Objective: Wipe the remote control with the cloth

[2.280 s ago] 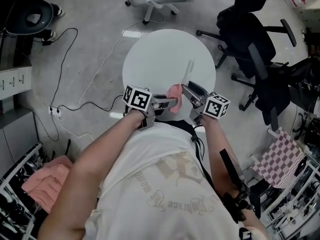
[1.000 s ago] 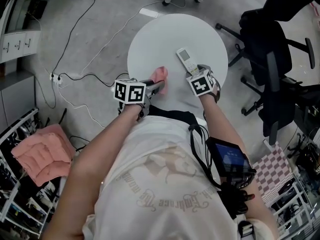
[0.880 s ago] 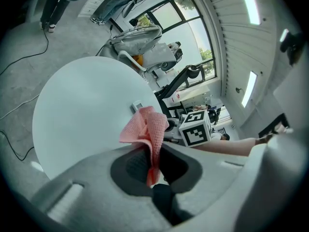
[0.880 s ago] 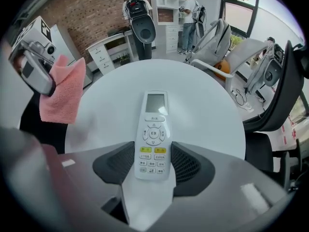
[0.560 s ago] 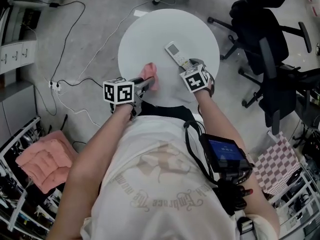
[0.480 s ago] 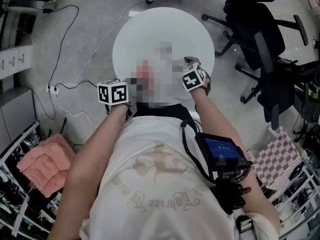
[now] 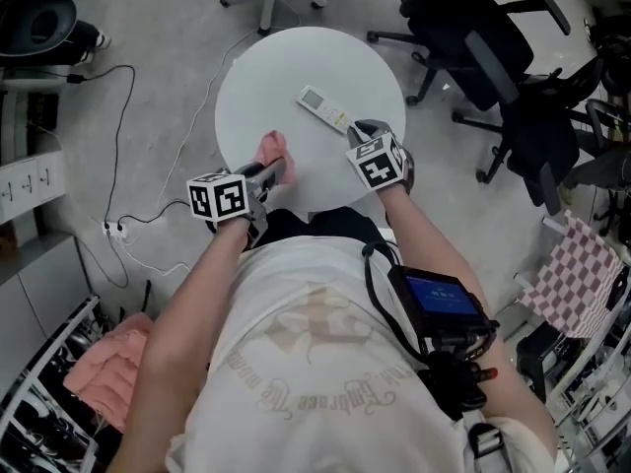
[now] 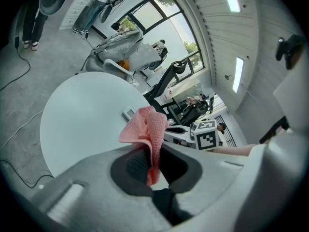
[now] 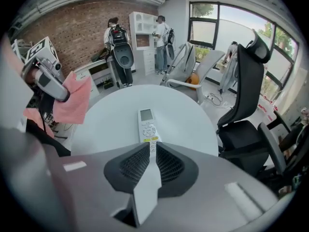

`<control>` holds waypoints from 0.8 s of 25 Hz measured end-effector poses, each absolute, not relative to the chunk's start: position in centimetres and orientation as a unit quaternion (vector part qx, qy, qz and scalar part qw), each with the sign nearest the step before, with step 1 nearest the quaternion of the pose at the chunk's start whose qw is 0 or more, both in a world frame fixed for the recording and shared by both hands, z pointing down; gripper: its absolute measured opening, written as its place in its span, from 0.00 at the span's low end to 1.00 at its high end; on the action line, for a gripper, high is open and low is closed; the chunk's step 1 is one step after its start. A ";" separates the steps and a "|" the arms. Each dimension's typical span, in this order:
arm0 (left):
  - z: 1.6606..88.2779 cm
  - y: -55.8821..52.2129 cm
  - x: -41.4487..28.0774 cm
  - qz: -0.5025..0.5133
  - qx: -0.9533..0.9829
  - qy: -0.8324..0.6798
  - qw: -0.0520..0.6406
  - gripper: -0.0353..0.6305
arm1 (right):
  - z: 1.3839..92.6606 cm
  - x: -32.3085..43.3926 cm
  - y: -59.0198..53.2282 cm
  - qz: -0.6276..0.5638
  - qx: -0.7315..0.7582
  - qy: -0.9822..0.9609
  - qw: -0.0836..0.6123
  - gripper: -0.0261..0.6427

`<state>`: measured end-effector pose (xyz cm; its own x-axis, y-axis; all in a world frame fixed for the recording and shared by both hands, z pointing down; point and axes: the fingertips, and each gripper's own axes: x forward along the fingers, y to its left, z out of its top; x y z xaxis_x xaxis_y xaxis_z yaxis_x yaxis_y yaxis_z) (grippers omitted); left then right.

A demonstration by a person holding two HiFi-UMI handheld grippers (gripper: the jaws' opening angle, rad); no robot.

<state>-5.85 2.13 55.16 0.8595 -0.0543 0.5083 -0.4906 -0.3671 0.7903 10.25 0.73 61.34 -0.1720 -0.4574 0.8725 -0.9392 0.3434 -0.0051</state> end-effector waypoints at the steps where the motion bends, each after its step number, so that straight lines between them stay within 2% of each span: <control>1: 54.8 2.2 -5.9 0.205 0.809 -0.163 0.526 0.09 | 60.6 10.4 1.0 0.291 0.508 -0.703 0.404 0.10; 3: 54.2 2.3 -6.1 0.210 0.824 -0.146 0.505 0.09 | 59.1 10.5 1.7 0.292 0.537 -0.693 0.382 0.04; 20: 47.6 5.1 -9.4 0.185 0.908 -0.075 0.369 0.09 | 46.0 5.7 8.7 0.243 0.642 -0.709 0.163 0.05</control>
